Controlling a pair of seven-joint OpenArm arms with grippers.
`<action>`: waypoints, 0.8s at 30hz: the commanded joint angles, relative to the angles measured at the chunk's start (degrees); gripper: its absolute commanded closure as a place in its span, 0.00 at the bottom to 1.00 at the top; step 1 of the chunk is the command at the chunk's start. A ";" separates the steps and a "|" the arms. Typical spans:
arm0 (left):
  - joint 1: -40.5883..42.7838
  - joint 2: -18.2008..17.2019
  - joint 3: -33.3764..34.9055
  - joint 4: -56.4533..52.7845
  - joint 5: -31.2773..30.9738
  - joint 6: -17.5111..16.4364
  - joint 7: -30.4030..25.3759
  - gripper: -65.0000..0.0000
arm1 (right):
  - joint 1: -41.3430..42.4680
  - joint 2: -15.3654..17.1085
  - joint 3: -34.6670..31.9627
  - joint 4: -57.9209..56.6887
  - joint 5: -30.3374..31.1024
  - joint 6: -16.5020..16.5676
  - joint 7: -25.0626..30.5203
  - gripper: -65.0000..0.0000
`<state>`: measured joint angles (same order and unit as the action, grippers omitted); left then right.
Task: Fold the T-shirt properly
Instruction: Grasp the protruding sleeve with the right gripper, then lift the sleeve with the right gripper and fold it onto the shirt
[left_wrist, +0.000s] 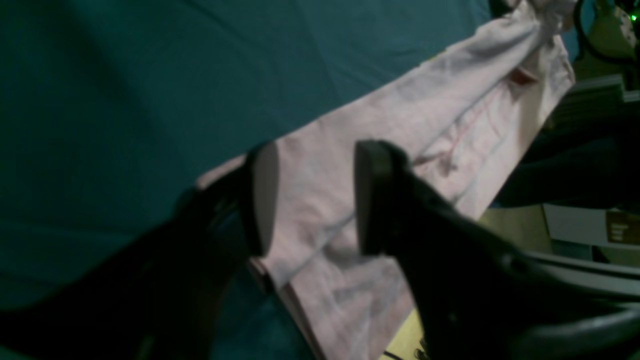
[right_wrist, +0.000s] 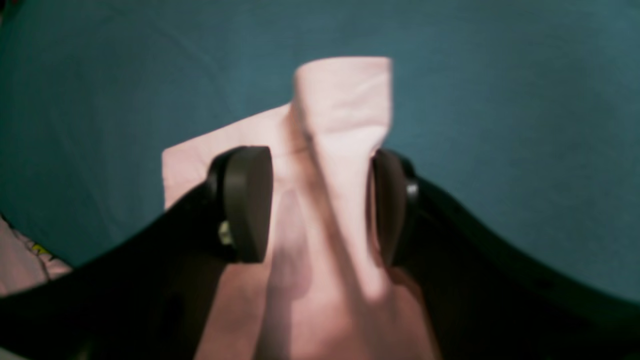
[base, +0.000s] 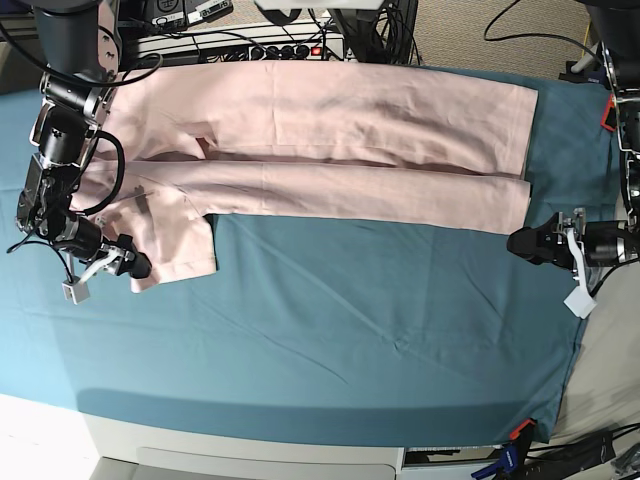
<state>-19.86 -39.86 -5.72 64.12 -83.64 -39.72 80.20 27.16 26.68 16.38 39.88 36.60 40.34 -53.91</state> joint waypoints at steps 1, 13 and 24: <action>-1.38 -1.25 -0.46 0.83 -1.36 -0.28 -0.20 0.59 | 0.52 0.66 -0.28 0.20 -1.49 -0.34 -2.27 0.61; -1.40 -1.25 -0.46 0.83 -1.36 -0.28 -0.20 0.59 | 0.44 1.75 -0.11 10.99 4.20 -0.34 -13.79 1.00; -1.40 -1.25 -0.46 0.83 -1.36 -0.28 -0.20 0.59 | -3.61 1.73 -0.13 32.17 13.42 -0.34 -26.09 1.00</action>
<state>-19.86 -39.86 -5.72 64.16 -83.66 -39.72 80.18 22.33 27.42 15.99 71.26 49.39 39.94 -80.77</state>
